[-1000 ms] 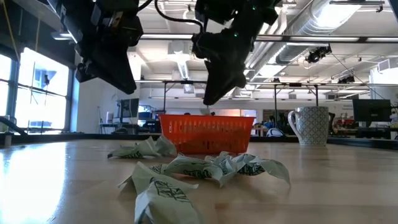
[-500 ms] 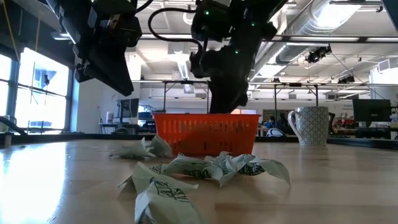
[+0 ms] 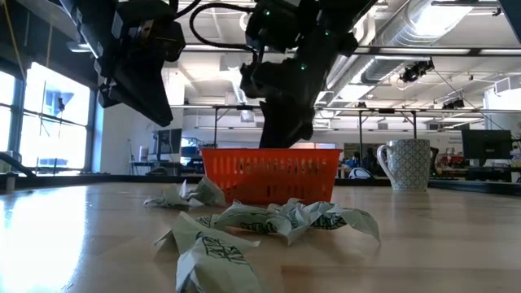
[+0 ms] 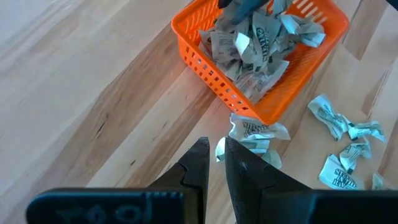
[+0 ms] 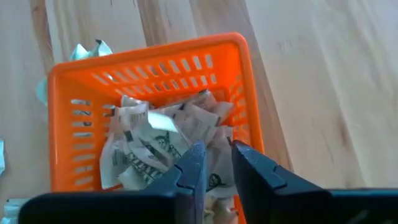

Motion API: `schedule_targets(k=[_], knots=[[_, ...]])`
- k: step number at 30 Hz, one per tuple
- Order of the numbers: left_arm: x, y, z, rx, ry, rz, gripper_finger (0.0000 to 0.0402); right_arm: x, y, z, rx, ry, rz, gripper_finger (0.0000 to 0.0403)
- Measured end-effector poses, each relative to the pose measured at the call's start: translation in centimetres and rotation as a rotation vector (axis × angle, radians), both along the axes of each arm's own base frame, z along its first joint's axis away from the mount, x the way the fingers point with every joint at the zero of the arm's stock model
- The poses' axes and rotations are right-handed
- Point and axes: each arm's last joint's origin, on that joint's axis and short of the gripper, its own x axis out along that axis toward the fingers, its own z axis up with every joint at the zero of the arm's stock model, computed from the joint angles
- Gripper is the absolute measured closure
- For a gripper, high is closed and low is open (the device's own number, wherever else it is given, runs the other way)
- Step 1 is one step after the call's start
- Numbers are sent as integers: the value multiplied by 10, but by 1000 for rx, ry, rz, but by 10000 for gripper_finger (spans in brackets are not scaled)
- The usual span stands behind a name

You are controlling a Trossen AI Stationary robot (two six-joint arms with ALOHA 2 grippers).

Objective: Pick and place Stevia / Truvia into bins
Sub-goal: Put the stevia packet into the orange bin

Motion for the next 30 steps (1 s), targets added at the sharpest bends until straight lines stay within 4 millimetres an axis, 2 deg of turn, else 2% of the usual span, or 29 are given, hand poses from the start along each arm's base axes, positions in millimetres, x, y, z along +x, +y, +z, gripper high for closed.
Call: schedule_targets(k=[6, 11, 16, 19, 21, 24, 30], knots=[[0, 0, 0, -4, -1, -2, 316, 0, 1, 3, -1, 4, 4, 318], [0, -3, 0, -28, 16, -106, 316, 5, 0, 45, -80, -81, 8, 298], [3, -4, -3, 18, 22, -185, 310, 1, -3, 69, -209, -11, 15, 243], [6, -5, -4, 12, 11, -192, 285, -6, -2, 69, -225, 71, 42, 199], [5, -5, -6, 6, 31, -200, 263, -10, 6, 62, -181, 104, 81, 174], [7, -6, -8, -7, 36, -211, 238, -15, 32, 58, -122, 115, 125, 156], [7, -6, -8, 39, 40, -297, 225, -24, 86, 61, -12, 106, 146, 186]])
